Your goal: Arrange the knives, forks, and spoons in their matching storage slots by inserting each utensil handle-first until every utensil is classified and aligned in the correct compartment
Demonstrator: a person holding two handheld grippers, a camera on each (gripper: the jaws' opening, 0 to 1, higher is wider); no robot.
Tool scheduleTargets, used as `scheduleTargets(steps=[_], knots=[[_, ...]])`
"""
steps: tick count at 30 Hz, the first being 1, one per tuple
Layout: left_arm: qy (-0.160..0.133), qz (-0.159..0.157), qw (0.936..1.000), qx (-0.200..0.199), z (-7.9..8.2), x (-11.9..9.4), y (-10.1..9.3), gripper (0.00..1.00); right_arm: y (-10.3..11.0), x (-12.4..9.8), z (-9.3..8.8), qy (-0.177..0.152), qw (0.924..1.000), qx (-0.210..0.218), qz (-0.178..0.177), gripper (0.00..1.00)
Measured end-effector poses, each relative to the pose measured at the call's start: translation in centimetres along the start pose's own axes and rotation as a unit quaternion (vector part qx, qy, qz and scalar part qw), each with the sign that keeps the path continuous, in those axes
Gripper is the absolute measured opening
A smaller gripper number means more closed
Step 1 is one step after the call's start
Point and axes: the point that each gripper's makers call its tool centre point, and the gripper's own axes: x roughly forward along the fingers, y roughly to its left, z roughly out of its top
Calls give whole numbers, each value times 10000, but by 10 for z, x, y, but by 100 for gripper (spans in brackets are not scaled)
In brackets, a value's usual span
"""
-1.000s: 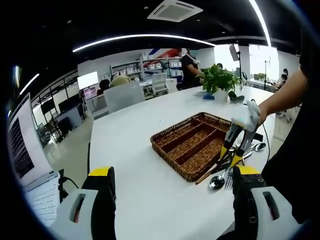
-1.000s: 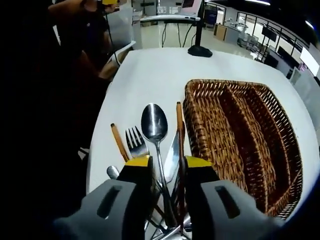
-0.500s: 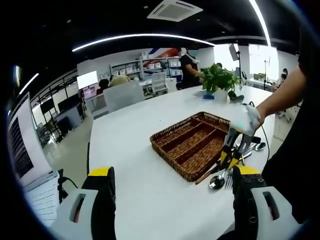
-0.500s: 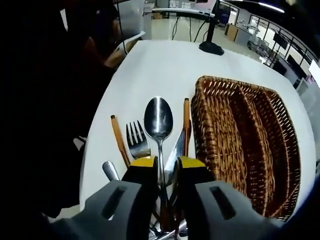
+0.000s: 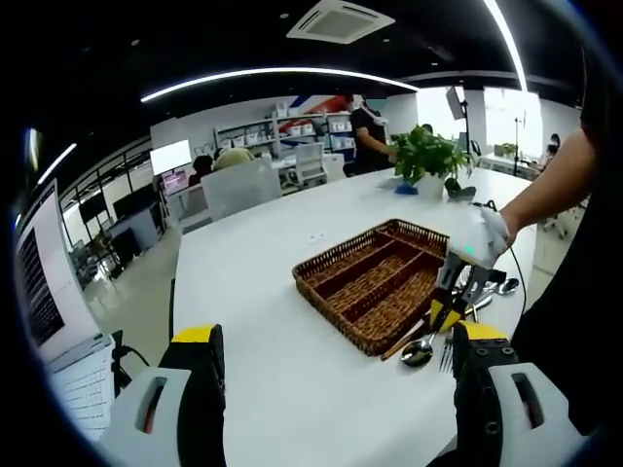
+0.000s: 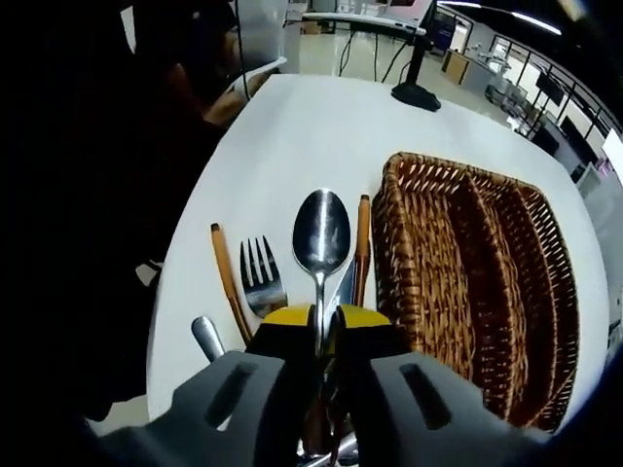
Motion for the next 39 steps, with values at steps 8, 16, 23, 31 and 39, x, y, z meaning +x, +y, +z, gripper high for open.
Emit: scheduleTargets(steps=[8, 16, 23, 31, 39], knots=[[35, -16, 10000, -31, -2, 0, 1, 100, 6, 10, -5, 115, 9998, -131, 126, 5], [-19, -6, 9999, -151, 4, 0, 5, 100, 8, 14, -6, 54, 9994, -280, 198, 3], [17, -24, 9999, -140, 2, 1, 6, 100, 7, 16, -3, -72, 9994, -149, 289, 1], [69, -24, 9999, -131, -2, -1, 5, 100, 10, 13, -1, 159, 9996, -163, 180, 0], [40, 3, 10000, -70, 1, -2, 5, 100, 4, -7, 11, 142, 9994, -294, -83, 0]])
